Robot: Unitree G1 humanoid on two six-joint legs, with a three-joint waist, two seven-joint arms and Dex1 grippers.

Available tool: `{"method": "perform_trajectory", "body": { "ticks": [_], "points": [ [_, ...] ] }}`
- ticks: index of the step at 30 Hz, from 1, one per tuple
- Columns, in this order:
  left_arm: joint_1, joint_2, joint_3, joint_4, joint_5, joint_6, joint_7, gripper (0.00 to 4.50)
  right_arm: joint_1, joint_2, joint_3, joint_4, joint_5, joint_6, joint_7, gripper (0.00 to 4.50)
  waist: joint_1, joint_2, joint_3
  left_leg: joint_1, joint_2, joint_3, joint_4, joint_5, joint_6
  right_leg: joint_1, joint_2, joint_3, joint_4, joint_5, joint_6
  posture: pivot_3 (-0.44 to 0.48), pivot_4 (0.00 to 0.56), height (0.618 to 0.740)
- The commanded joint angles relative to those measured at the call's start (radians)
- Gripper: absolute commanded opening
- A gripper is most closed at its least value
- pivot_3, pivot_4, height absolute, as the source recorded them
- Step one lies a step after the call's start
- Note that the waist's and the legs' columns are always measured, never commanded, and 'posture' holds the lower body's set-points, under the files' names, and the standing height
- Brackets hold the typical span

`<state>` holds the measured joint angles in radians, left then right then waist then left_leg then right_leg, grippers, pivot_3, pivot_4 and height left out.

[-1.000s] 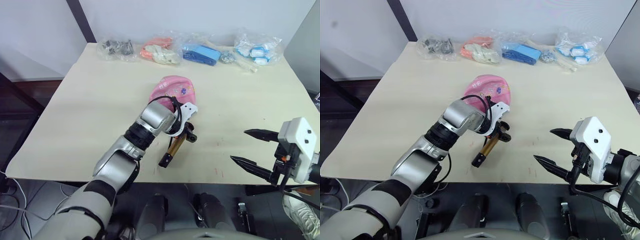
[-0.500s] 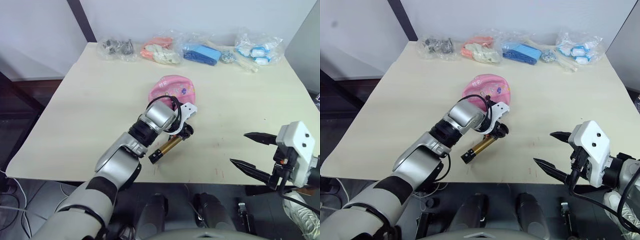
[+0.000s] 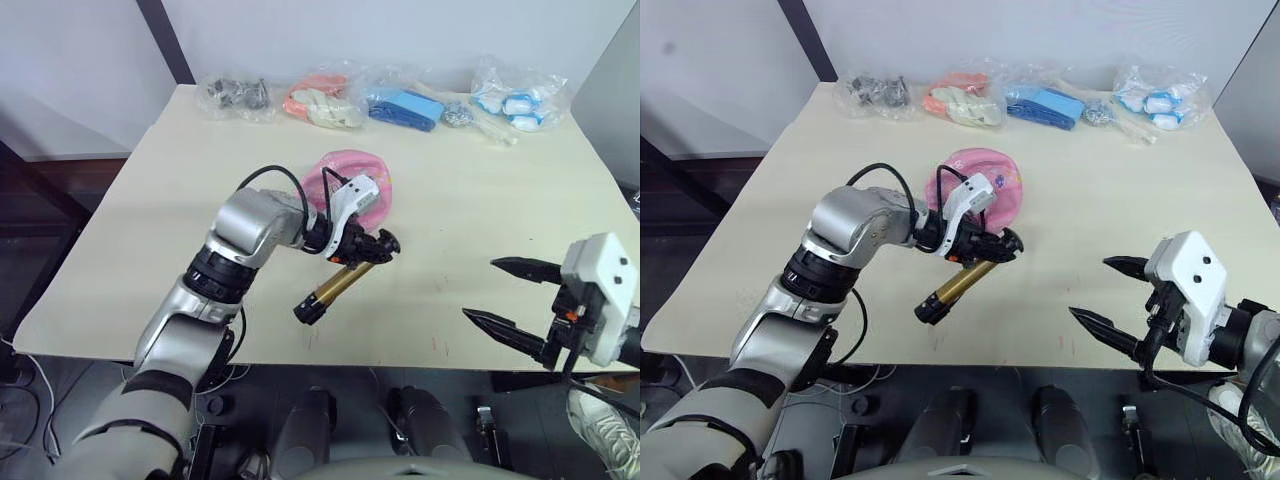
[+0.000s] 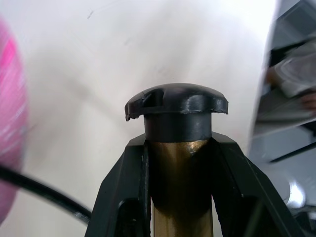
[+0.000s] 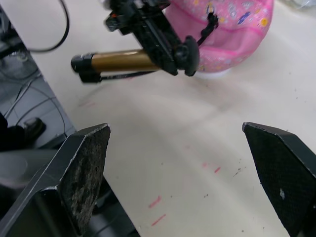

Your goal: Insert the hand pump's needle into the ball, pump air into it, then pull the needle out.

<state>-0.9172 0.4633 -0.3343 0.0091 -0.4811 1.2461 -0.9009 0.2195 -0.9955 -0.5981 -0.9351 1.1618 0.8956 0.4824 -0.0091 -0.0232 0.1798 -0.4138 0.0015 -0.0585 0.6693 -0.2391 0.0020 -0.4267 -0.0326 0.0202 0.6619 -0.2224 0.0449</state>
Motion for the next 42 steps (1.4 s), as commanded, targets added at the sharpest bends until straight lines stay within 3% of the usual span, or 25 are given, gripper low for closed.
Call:
{"method": "perform_trajectory", "body": {
  "ticks": [1, 3, 6, 16, 24, 30, 35, 42],
  "points": [
    [0.023, -0.018, 0.084, -0.049, -0.044, -0.098, -0.029, 1.08, -0.017, -0.016, -0.054, 0.004, 0.068, -0.014, -0.034, 4.5, 0.0, 0.0, 0.0, 0.0, 0.0, 0.0, 0.0, 0.0, 0.0, 0.0, 0.0, 0.0, 0.0, 0.0, 0.0, 0.0, 0.15, 0.74],
    [0.064, -0.089, 0.162, -0.037, -0.092, -0.198, -0.039, 1.08, -0.025, -0.029, -0.078, 0.014, 0.114, -0.012, -0.059, 4.5, -0.001, 0.0, 0.0, 0.0, 0.0, 0.001, 0.0, 0.0, 0.0, 0.0, 0.0, 0.001, 0.0, 0.001, -0.002, 0.0, 0.15, 0.74],
    [0.137, -0.17, 0.195, -0.034, -0.075, -0.394, -0.042, 1.08, -0.026, -0.058, -0.11, 0.031, 0.163, -0.004, -0.089, 4.5, 0.004, 0.0, 0.0, 0.0, 0.0, 0.001, 0.0, 0.0, 0.0, 0.0, -0.001, 0.001, 0.0, 0.002, -0.003, 0.0, 0.15, 0.74],
    [0.28, -0.381, 0.17, 0.13, 0.015, -0.982, -0.143, 1.08, -0.06, -0.127, -0.138, 0.084, 0.298, -0.017, -0.238, 4.5, 0.009, 0.0, 0.0, 0.001, -0.001, 0.003, 0.001, 0.0, 0.001, 0.001, 0.0, 0.003, 0.0, 0.002, -0.003, 0.0, 0.15, 0.74],
    [0.318, -0.467, 0.163, 0.337, 0.073, -1.323, -0.268, 1.08, -0.235, -0.129, 0.081, 0.135, 0.333, -0.056, -0.41, 4.5, 0.009, 0.0, -0.001, 0.002, -0.001, 0.004, 0.001, -0.001, 0.001, 0.002, 0.001, 0.004, -0.001, 0.002, -0.003, 0.0, 0.15, 0.74],
    [0.325, -0.544, 0.192, 0.544, 0.102, -1.615, -0.332, 1.08, -0.405, 0.021, 0.371, 0.169, 0.207, -0.063, -0.493, 4.5, 0.006, 0.001, -0.001, 0.002, -0.001, 0.006, 0.002, -0.001, 0.002, 0.002, 0.001, 0.004, -0.001, 0.003, -0.002, 0.0, 0.15, 0.74],
    [0.32, -0.571, 0.223, 0.643, 0.1, -1.716, -0.349, 1.08, -0.454, 0.095, 0.475, 0.176, 0.13, -0.054, -0.492, 4.5, 0.006, 0.001, -0.001, 0.002, -0.001, 0.006, 0.002, -0.002, 0.003, 0.002, 0.001, 0.004, -0.001, 0.003, -0.002, 0.0, 0.15, 0.74],
    [0.321, -0.58, 0.228, 0.693, 0.114, -1.777, -0.35, 1.08, -0.479, 0.165, 0.523, 0.207, 0.062, -0.049, -0.474, 4.5, 0.005, 0.001, -0.001, 0.002, -0.001, 0.006, 0.003, -0.002, 0.003, 0.002, 0.001, 0.004, -0.001, 0.003, -0.002, 0.0, 0.15, 0.74]
  ]
}}
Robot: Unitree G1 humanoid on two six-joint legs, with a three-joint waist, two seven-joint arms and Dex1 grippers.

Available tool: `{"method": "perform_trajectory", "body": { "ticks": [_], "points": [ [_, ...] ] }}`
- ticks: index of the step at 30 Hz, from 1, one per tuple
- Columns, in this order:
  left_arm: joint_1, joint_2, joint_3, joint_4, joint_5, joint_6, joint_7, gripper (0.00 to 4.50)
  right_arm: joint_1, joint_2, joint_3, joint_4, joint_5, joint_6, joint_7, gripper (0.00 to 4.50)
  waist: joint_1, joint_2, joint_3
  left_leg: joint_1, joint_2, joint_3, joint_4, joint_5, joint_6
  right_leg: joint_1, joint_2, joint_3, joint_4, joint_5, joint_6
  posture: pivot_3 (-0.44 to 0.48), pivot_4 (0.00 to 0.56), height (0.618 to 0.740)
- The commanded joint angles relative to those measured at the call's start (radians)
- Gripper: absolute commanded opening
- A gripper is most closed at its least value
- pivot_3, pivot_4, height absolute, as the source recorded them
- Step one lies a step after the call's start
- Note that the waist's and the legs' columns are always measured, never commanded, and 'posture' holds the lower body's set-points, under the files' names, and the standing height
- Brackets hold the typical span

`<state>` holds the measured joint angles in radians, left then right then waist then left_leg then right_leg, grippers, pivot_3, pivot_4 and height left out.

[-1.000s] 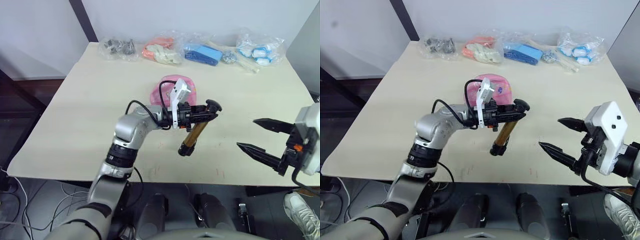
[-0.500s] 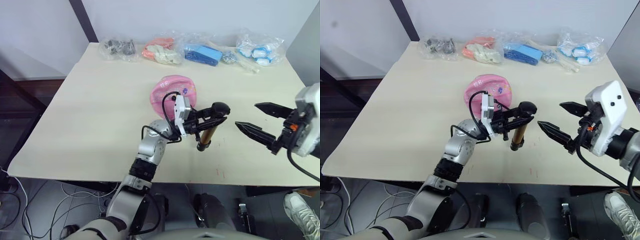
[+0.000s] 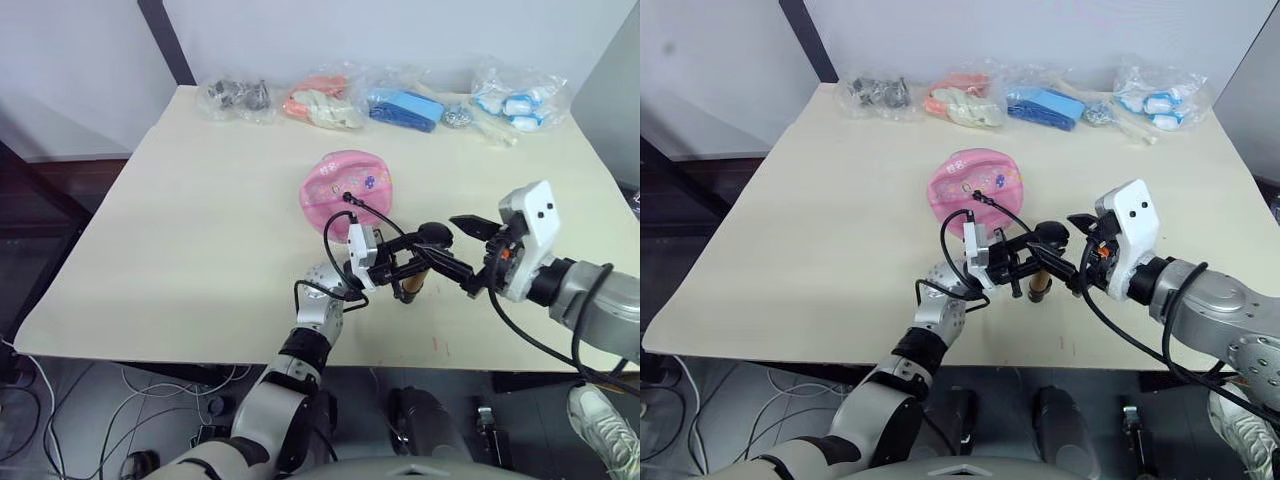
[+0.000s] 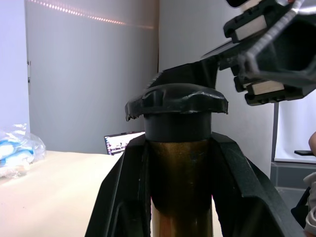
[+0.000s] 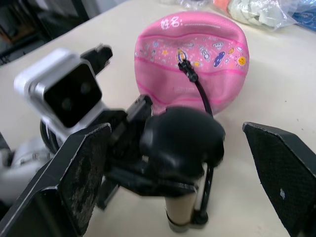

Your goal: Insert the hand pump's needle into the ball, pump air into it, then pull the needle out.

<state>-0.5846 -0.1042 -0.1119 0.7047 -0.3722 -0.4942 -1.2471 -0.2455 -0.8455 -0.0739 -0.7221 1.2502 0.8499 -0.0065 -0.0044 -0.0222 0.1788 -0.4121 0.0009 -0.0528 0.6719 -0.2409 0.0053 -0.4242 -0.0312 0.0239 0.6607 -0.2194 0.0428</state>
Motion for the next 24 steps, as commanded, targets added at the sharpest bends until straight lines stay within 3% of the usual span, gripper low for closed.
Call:
{"method": "perform_trajectory", "body": {
  "ticks": [1, 12, 15, 18, 19, 23, 24],
  "points": [
    [-0.011, -0.012, 0.005, 0.003, 0.008, -0.04, -0.003, 1.08, -0.015, 0.029, 0.007, 0.001, -0.043, -0.006, 0.018, 4.5, -0.001, 0.0, 0.0, 0.0, 0.0, 0.0, 0.0, 0.0, 0.0, 0.0, 0.0, 0.0, 0.0, 0.0, 0.0, 0.0, 0.15, 0.74],
    [-0.017, -0.004, 0.01, 0.018, 0.032, -0.048, 0.016, 1.08, -0.028, 0.092, 0.032, 0.022, -0.131, 0.023, 0.058, 4.5, -0.006, 0.0, 0.0, 0.0, 0.0, 0.0, 0.0, 0.0, 0.0, 0.0, 0.0, 0.0, 0.0, 0.0, 0.0, 0.0, 0.15, 0.74],
    [-0.017, 0.001, 0.011, 0.027, 0.04, -0.053, 0.016, 1.08, -0.032, 0.1, 0.031, 0.027, -0.137, 0.034, 0.061, 3.56, -0.006, 0.0, 0.0, 0.0, 0.0, 0.0, 0.0, 0.0, 0.0, 0.0, 0.0, 0.0, 0.0, 0.0, 0.0, 0.0, 0.15, 0.74],
    [-0.017, 0.007, 0.008, 0.034, 0.049, -0.058, 0.015, 1.08, -0.038, 0.111, 0.031, 0.03, -0.146, 0.045, 0.065, 2.1, -0.006, 0.0, 0.0, 0.0, 0.0, 0.0, 0.0, 0.0, 0.0, 0.0, 0.0, 0.0, 0.0, 0.0, 0.0, 0.0, 0.15, 0.74],
    [-0.017, 0.009, 0.007, 0.037, 0.051, -0.06, 0.016, 1.08, -0.041, 0.115, 0.031, 0.032, -0.15, 0.049, 0.067, 1.84, -0.006, 0.0, 0.0, 0.0, 0.0, 0.0, 0.0, 0.0, 0.0, 0.0, 0.0, 0.0, 0.0, 0.0, 0.0, 0.0, 0.15, 0.74],
    [-0.019, 0.016, 0.006, 0.043, 0.059, -0.05, 0.025, 1.08, -0.048, 0.121, 0.032, 0.03, -0.162, 0.064, 0.075, 1.84, -0.006, 0.0, 0.0, 0.0, 0.0, 0.0, 0.0, 0.0, 0.0, 0.0, 0.0, 0.0, 0.0, 0.0, 0.0, 0.0, 0.15, 0.74],
    [-0.021, 0.02, 0.007, 0.044, 0.058, -0.037, 0.026, 1.58, -0.05, 0.123, 0.032, 0.031, -0.164, 0.068, 0.076, 1.84, -0.006, 0.0, 0.0, 0.0, 0.0, 0.0, 0.0, 0.0, 0.0, 0.0, 0.0, 0.0, 0.0, 0.0, 0.0, 0.0, 0.15, 0.74]
  ]
}}
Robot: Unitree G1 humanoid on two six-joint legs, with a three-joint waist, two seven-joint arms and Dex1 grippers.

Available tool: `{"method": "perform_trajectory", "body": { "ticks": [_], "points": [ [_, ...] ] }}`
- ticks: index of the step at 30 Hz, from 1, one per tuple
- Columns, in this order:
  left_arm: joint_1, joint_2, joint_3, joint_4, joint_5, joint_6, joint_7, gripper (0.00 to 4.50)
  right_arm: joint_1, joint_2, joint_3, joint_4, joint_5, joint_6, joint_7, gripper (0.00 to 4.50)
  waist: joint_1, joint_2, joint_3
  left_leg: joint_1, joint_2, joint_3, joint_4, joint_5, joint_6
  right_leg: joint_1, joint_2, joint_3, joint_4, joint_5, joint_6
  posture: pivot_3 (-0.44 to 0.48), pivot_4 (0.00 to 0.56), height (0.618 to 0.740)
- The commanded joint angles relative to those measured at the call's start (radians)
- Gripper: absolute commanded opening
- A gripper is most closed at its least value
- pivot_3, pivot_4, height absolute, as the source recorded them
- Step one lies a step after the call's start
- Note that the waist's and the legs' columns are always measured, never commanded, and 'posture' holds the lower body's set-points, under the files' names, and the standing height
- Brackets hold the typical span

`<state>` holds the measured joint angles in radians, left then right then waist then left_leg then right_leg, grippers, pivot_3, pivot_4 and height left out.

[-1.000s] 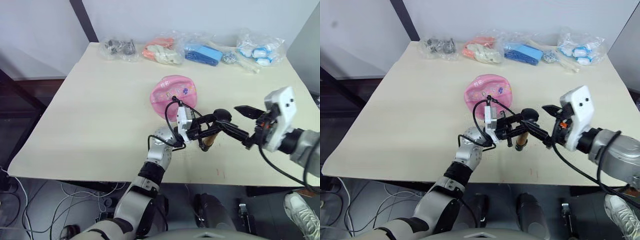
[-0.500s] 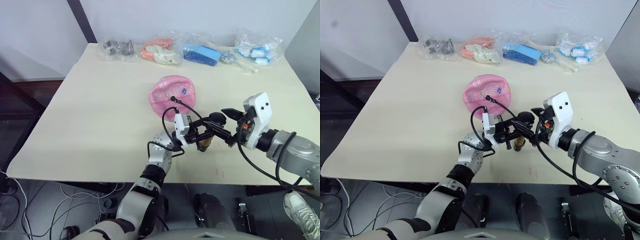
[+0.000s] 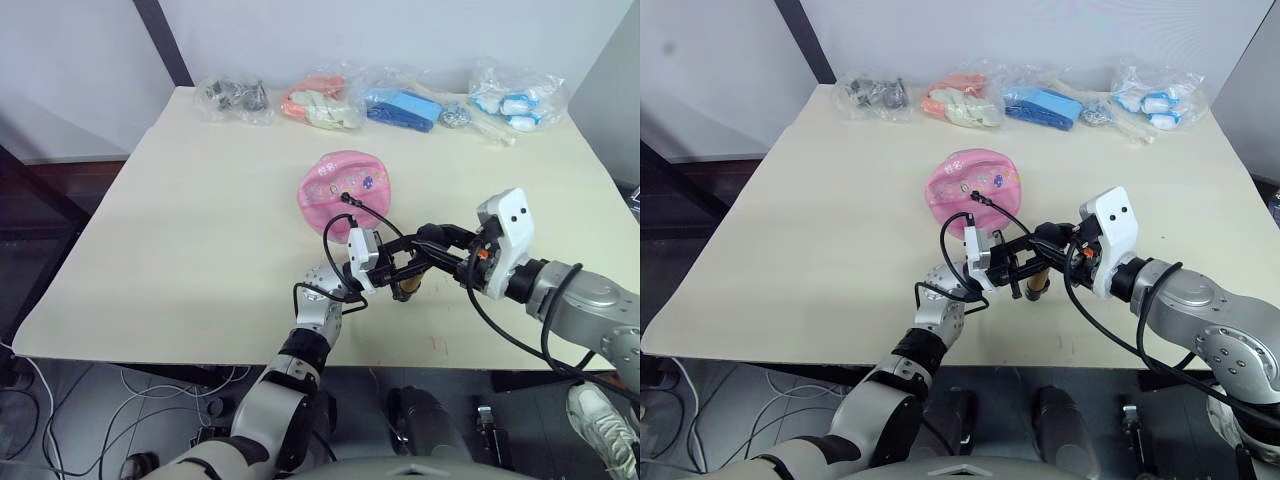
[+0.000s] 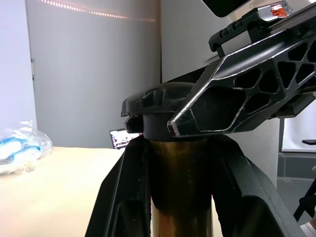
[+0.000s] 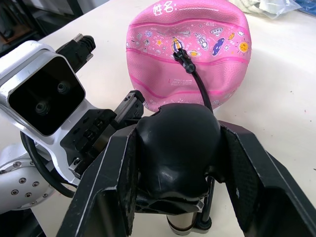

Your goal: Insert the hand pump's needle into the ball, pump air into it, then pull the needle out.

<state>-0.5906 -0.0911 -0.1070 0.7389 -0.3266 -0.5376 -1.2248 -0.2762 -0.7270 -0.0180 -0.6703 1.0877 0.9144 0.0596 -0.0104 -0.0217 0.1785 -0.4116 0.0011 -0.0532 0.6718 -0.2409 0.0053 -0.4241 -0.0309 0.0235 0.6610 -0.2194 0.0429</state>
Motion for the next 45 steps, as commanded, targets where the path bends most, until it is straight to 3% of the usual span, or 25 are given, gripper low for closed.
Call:
{"method": "perform_trajectory", "body": {
  "ticks": [1, 6, 7, 15, 18, 26, 36, 39, 44, 45],
  "points": [
    [-0.017, 0.012, 0.003, 0.006, 0.009, 0.03, 0.006, 2.15, -0.024, 0.005, -0.022, -0.02, -0.008, 0.007, 0.014, 1.84, -0.001, 0.0, 0.0, 0.0, 0.0, 0.0, 0.0, 0.0, 0.0, 0.0, 0.0, 0.0, 0.0, 0.0, 0.0, 0.0, 0.15, 0.74],
    [-0.001, 0.098, -0.01, -0.124, 0.019, 0.198, 0.039, 4.33, -0.049, -0.014, -0.007, -0.028, -0.046, 0.032, 0.043, 1.84, -0.004, 0.0, 0.0, 0.0, 0.0, -0.001, 0.0, 0.0, 0.0, 0.0, 0.0, 0.0, 0.0, 0.0, 0.0, 0.0, 0.15, 0.74],
    [0.006, 0.119, -0.018, -0.156, 0.029, 0.232, 0.049, 4.49, -0.053, -0.015, -0.005, -0.029, -0.052, 0.036, 0.048, 1.84, -0.004, 0.0, 0.0, 0.0, 0.0, -0.001, 0.0, 0.0, 0.0, 0.0, 0.001, -0.001, 0.0, 0.0, 0.0, 0.0, 0.15, 0.74],
    [0.117, 0.294, -0.081, -0.459, 0.051, 0.552, 0.09, 4.5, -0.082, -0.001, -0.016, -0.019, -0.072, 0.073, 0.065, 1.84, -0.003, 0.0, 0.0, 0.0, 0.001, -0.002, 0.0, 0.0, 0.0, 0.0, 0.0, -0.001, 0.0, 0.0, 0.0, 0.0, 0.15, 0.74],
    [0.168, 0.339, -0.131, -0.486, 0.096, 0.599, 0.096, 4.5, -0.089, -0.001, -0.022, -0.01, -0.077, 0.087, 0.07, 1.84, -0.004, 0.001, 0.0, 0.0, 0.001, -0.002, -0.001, 0.0, 0.0, 0.0, 0.0, -0.001, 0.0, 0.0, 0.0, 0.0, 0.15, 0.74],
    [0.145, 0.254, -0.22, -0.309, 0.268, 0.529, 0.276, 4.5, -0.103, 0.011, -0.031, 0.008, -0.081, 0.123, 0.064, 1.84, 0.001, 0.001, 0.0, 0.0, 0.001, -0.002, -0.001, 0.0, 0.0, 0.0, -0.001, -0.002, -0.001, 0.0, 0.0, 0.0, 0.15, 0.74],
    [0.082, 0.146, -0.225, -0.15, 0.328, 0.446, 0.398, 4.5, -0.128, 0.049, -0.039, 0.022, -0.084, 0.174, 0.025, 1.84, -0.001, 0.001, 0.0, 0.0, 0.0, -0.002, -0.001, 0.0, 0.0, 0.0, -0.001, -0.002, 0.0, 0.0, 0.0, 0.0, 0.15, 0.74],
    [0.072, 0.139, -0.229, -0.122, 0.337, 0.413, 0.401, 3.81, -0.128, 0.059, -0.042, 0.019, -0.088, 0.184, 0.022, 1.84, -0.001, 0.001, 0.0, 0.0, 0.0, -0.002, -0.001, 0.0, 0.0, 0.0, -0.001, -0.002, 0.0, 0.0, 0.0, 0.0, 0.15, 0.74],
    [0.051, 0.127, -0.239, -0.079, 0.365, 0.367, 0.415, 1.52, -0.131, 0.071, -0.045, 0.018, -0.094, 0.194, 0.018, 1.84, -0.001, 0.001, -0.001, 0.0, 0.0, -0.002, -0.001, 0.0, 0.0, 0.0, -0.001, -0.002, 0.0, 0.0, 0.0, 0.0, 0.15, 0.74],
    [0.049, 0.125, -0.239, -0.072, 0.369, 0.361, 0.417, 1.48, -0.131, 0.073, -0.046, 0.017, -0.094, 0.196, 0.017, 1.84, -0.001, 0.001, -0.001, 0.0, 0.0, -0.002, -0.001, 0.0, 0.0, 0.0, -0.001, -0.002, 0.0, 0.0, 0.0, 0.0, 0.15, 0.74]
  ]
}}
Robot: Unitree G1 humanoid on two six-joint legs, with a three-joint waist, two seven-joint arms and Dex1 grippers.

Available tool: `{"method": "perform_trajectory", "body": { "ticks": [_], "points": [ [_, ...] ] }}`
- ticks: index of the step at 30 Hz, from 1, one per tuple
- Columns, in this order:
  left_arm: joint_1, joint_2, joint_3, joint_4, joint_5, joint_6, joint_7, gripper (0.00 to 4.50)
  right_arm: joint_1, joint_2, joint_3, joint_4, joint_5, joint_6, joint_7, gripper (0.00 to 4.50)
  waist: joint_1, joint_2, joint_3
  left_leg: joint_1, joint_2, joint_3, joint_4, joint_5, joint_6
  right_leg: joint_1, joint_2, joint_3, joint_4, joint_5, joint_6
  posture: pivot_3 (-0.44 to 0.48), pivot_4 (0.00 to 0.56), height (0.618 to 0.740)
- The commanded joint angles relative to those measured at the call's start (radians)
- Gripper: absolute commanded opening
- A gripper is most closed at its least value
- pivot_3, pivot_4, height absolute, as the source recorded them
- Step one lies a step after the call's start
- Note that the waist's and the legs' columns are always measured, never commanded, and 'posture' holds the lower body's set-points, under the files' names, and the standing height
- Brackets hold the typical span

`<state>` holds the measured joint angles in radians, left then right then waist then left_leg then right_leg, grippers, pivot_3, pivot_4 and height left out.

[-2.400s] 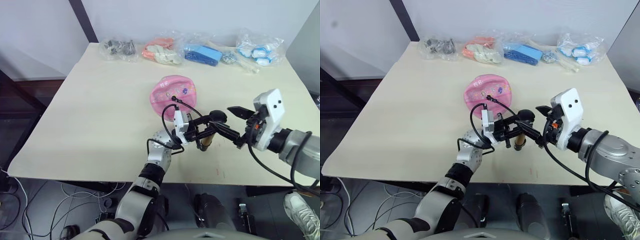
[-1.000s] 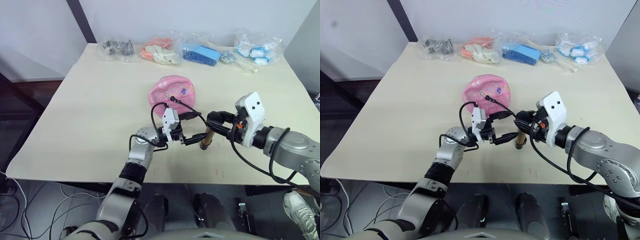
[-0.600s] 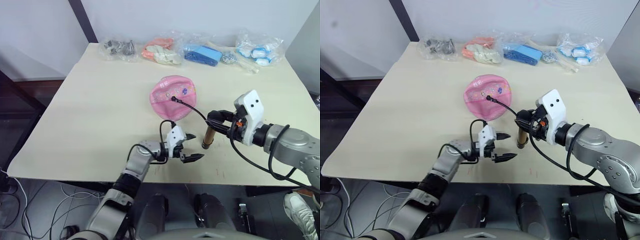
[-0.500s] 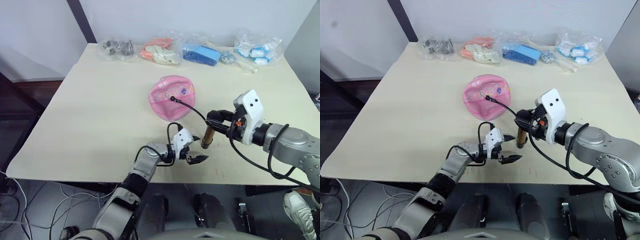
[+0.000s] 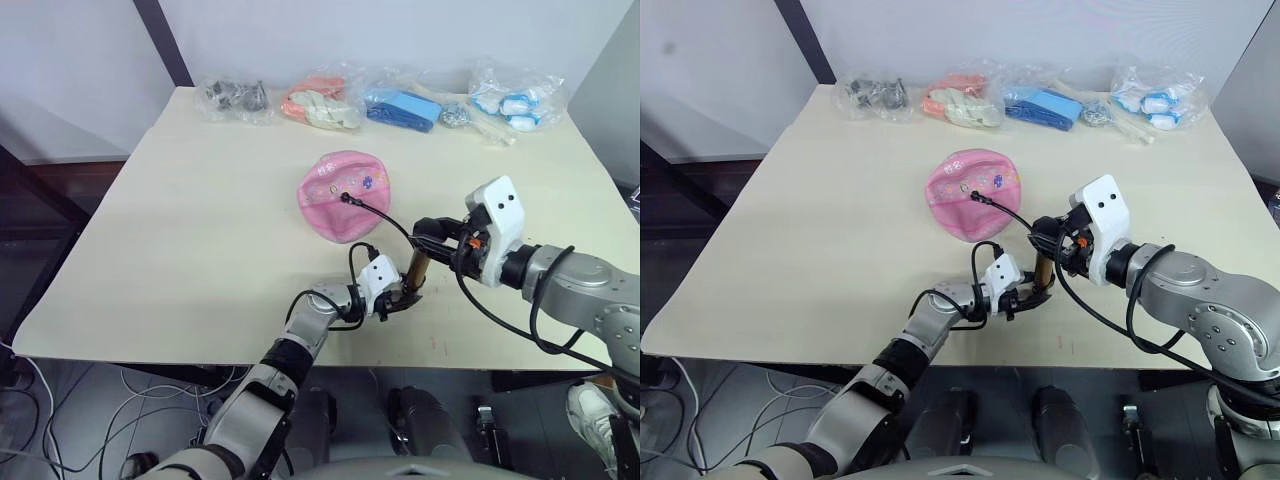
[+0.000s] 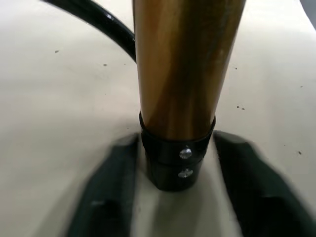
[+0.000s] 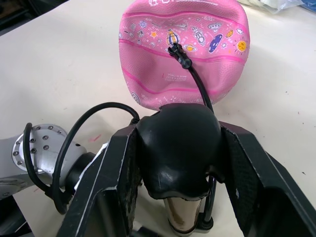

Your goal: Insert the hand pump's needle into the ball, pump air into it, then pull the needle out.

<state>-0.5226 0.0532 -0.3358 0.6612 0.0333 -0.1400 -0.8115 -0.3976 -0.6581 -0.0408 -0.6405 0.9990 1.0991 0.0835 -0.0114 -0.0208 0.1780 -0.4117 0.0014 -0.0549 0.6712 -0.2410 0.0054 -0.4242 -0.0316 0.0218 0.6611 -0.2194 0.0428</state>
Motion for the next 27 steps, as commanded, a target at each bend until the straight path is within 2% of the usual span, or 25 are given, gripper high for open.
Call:
{"method": "perform_trajectory", "body": {
  "ticks": [1, 11, 17, 23, 27],
  "points": [
    [-0.021, -0.022, -0.011, 0.011, 0.013, -0.042, 0.007, 1.14, -0.009, 0.005, -0.025, -0.013, -0.006, 0.013, -0.007, 1.84, 0.0, 0.0, 0.0, 0.0, 0.0, 0.0, 0.0, 0.0, 0.0, 0.0, 0.0, 0.0, 0.0, 0.0, 0.0, 0.0, 0.15, 0.74],
    [-0.07, -0.017, -0.02, 0.096, 0.028, -0.128, -0.059, 1.14, -0.021, -0.02, -0.057, -0.02, 0.0, 0.023, 0.016, 1.84, 0.001, 0.0, 0.0, 0.0, 0.0, 0.0, 0.0, 0.0, 0.0, 0.0, 0.0, 0.0, 0.0, 0.0, 0.0, 0.0, 0.15, 0.74],
    [-0.165, -0.044, -0.017, 0.25, 0.023, -0.217, -0.152, 1.14, -0.02, -0.083, -0.076, -0.023, -0.006, 0.014, 0.091, 1.84, 0.002, 0.0, 0.0, -0.001, -0.001, -0.001, 0.0, 0.0, 0.0, 0.0, 0.0, -0.001, -0.001, 0.0, 0.0, 0.0, 0.15, 0.74],
    [-0.238, -0.054, -0.006, 0.38, 0.053, -0.248, -0.135, 1.14, 0.035, -0.096, -0.045, -0.012, -0.072, -0.033, 0.153, 1.84, 0.001, 0.0, 0.0, -0.002, -0.001, -0.002, 0.0, 0.0, 0.0, 0.0, 0.0, -0.002, -0.001, 0.0, 0.0, 0.0, 0.15, 0.74],
    [-0.248, -0.042, -0.015, 0.404, 0.081, -0.246, -0.122, 1.14, 0.026, -0.109, -0.086, -0.021, -0.074, -0.043, 0.179, 1.84, 0.001, 0.0, 0.0, -0.001, -0.001, -0.002, 0.0, 0.0, 0.0, 0.0, -0.001, -0.002, -0.001, 0.0, 0.0, 0.0, 0.15, 0.74]
  ]
}}
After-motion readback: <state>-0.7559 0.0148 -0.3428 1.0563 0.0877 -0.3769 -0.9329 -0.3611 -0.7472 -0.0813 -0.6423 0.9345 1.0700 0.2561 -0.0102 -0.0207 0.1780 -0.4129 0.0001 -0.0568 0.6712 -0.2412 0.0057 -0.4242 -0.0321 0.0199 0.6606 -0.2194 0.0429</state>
